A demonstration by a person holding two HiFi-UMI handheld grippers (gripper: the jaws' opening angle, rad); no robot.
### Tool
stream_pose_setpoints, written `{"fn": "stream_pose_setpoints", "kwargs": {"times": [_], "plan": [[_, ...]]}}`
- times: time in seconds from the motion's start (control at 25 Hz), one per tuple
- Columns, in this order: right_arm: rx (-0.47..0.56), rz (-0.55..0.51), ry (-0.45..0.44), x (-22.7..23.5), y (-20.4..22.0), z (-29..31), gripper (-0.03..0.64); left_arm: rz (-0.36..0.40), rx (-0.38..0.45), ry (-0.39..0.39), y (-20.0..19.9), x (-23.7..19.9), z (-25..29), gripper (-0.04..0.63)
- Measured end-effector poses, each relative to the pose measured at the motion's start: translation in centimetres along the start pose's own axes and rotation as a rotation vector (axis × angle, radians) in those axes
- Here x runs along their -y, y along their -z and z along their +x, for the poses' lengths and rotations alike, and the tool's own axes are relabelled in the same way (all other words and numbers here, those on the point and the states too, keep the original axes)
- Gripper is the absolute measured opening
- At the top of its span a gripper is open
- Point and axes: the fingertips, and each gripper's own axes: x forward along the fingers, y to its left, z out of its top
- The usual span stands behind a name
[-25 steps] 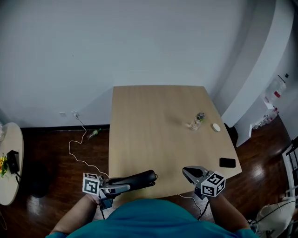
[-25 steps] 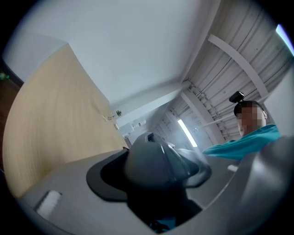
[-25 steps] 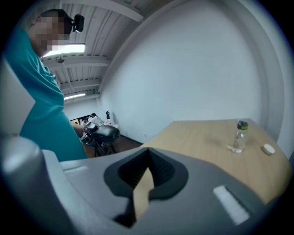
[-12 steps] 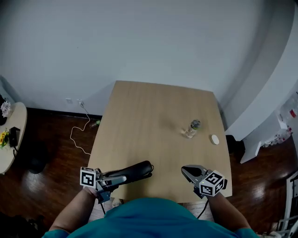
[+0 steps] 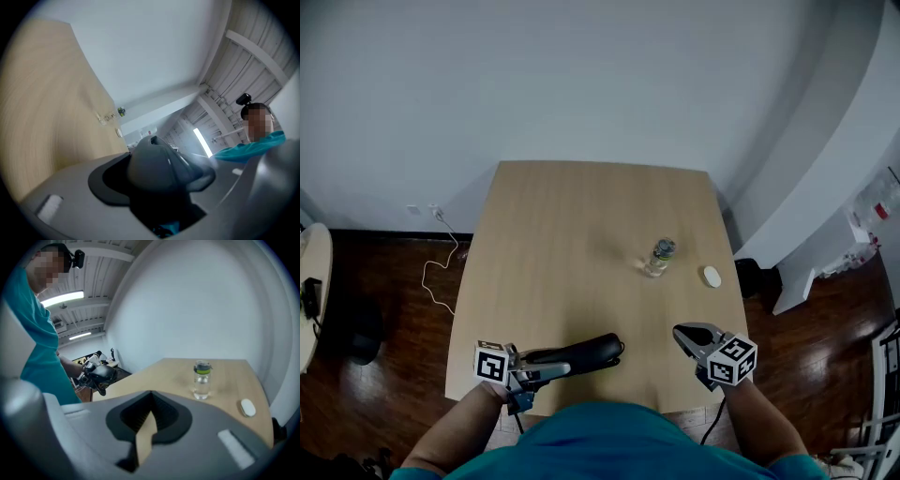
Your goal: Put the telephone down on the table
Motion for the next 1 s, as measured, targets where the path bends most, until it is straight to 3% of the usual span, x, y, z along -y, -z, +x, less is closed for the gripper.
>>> {"fn": "stream_pose_setpoints", "kwargs": {"times": [0.24, 0.4, 0.72, 1.0], "plan": [[0.018, 0.078, 0.131, 4.8, 1.8, -4.8, 0.003, -0.004, -0.181, 0.027, -0.5, -2.6, 7.0, 0.307], [0.036, 0.108, 0.166, 8.6, 3.6, -8.0, 0.003, -0.036, -0.236, 0.036, -0.3, -3.8, 12.7, 0.307], [0.016, 0.129, 0.104, 15.6, 7.8, -11.7, 0.003, -0.068, -0.274, -0.012, 1.1, -9.1, 25.6, 0.307], [0.001, 0.161, 0.074, 19.2, 10.5, -13.7, 0.003, -0.143, -0.377, -0.06, 3.1, -13.5, 32.2, 0.307]]}}
